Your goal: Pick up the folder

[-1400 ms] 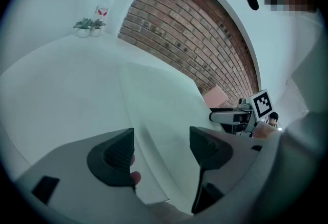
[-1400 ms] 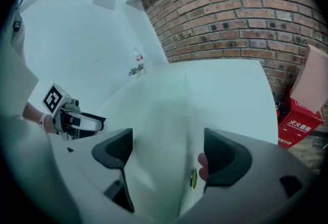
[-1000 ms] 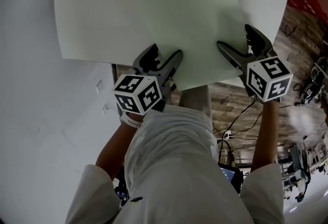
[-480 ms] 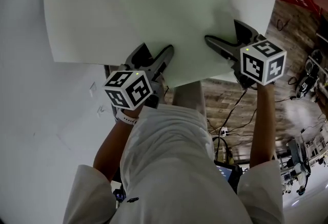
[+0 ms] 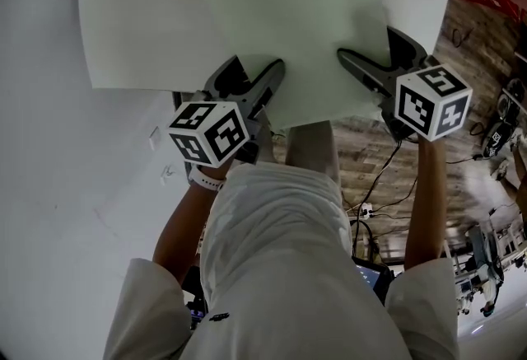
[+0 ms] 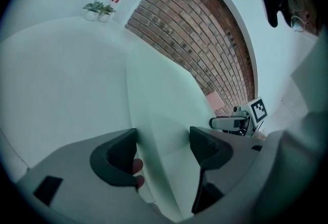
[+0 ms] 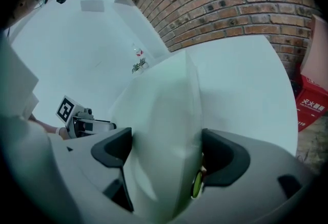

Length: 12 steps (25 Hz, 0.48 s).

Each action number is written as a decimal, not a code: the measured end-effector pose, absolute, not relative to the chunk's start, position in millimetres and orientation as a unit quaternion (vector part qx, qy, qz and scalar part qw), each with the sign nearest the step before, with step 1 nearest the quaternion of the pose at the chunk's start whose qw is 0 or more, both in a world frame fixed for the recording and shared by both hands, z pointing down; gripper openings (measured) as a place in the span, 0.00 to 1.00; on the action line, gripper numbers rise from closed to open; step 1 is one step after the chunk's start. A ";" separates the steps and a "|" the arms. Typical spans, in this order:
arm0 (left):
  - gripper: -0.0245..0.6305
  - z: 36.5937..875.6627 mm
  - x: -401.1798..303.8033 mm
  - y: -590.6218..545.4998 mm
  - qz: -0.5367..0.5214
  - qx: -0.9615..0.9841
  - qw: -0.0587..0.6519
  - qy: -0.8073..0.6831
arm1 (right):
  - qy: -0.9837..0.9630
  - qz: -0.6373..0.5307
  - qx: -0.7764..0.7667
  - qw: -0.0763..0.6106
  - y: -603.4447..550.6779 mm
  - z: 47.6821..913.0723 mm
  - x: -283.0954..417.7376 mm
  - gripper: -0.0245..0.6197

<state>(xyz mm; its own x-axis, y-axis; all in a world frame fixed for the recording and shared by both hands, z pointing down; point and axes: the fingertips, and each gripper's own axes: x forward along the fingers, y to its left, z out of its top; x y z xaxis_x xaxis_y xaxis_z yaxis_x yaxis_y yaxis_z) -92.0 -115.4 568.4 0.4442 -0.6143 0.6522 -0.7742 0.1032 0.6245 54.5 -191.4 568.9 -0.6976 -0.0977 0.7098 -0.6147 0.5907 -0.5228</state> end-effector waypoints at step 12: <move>0.54 530.7 -99.2 -91.7 0.072 0.685 0.498 -0.527 | -0.858 0.332 0.237 0.311 -164.2 518.8 45.6 0.71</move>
<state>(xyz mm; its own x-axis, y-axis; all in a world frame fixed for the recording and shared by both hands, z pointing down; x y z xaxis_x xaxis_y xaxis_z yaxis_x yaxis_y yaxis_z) -99.2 -91.7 530.7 0.4344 -0.6505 0.6230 -0.7937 0.0507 0.6063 45.6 -164.2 518.8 -0.6941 -0.2000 0.6915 -0.6131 0.6677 -0.4223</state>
